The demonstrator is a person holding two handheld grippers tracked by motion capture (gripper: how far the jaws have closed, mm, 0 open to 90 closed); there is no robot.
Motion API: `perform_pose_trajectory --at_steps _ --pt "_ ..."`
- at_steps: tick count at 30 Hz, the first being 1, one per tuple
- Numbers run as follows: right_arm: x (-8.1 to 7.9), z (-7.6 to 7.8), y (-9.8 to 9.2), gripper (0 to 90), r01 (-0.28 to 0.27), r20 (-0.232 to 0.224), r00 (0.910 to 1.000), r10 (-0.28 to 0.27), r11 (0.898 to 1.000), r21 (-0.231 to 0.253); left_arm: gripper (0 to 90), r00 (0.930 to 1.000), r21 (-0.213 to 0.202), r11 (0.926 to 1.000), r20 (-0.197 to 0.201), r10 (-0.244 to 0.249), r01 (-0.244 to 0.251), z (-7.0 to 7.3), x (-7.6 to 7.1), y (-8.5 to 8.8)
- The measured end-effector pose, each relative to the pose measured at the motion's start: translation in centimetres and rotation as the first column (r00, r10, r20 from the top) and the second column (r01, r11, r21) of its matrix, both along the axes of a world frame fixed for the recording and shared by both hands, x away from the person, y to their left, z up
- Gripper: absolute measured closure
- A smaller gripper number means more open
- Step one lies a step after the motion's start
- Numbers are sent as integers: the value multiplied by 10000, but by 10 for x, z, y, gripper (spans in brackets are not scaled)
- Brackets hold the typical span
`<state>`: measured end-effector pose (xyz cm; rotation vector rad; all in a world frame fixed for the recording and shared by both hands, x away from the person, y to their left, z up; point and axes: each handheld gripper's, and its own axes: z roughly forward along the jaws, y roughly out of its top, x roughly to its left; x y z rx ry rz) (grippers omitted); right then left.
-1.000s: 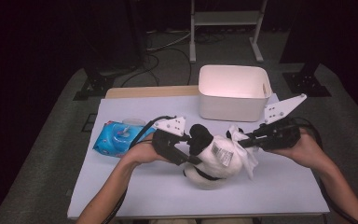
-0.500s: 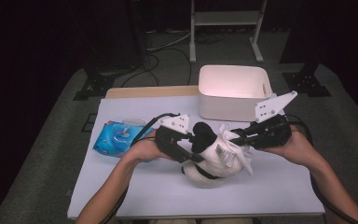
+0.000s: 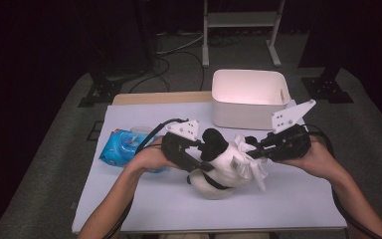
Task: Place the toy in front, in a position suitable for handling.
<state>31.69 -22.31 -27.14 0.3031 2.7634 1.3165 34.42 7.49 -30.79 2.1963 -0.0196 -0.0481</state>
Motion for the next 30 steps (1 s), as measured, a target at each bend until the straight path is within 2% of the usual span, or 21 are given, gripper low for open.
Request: perform_pose_trajectory --at_steps 4,6,7,14,22,23,30 --pt "-1 8 6 807 -182 129 9998 181 9998 117 442 9998 128 9997 97 -190 189 1 -2 -11" --pt "-2 12 13 807 -329 269 9991 332 9994 -115 443 9996 248 9994 145 -246 243 1 -3 -16" --pt "-3 12 14 807 -326 266 9991 332 9992 -210 443 9996 233 9995 127 -238 235 1 -3 -16" --pt "-2 2 0 807 -47 -4 10000 47 10000 76 447 9999 167 9997 21 -169 168 2 -1 -14" --pt "-3 -6 -8 807 214 -90 9997 -215 9997 -138 447 9999 339 9993 104 -135 131 7 0 -15" --pt "-3 -7 -9 807 225 -88 9997 -227 9996 -170 447 9998 445 9989 143 -118 112 7 1 -18" --pt "0 -4 -9 806 371 25 9993 -370 9991 -226 433 10000 522 9986 24 -39 37 3 3 -34"
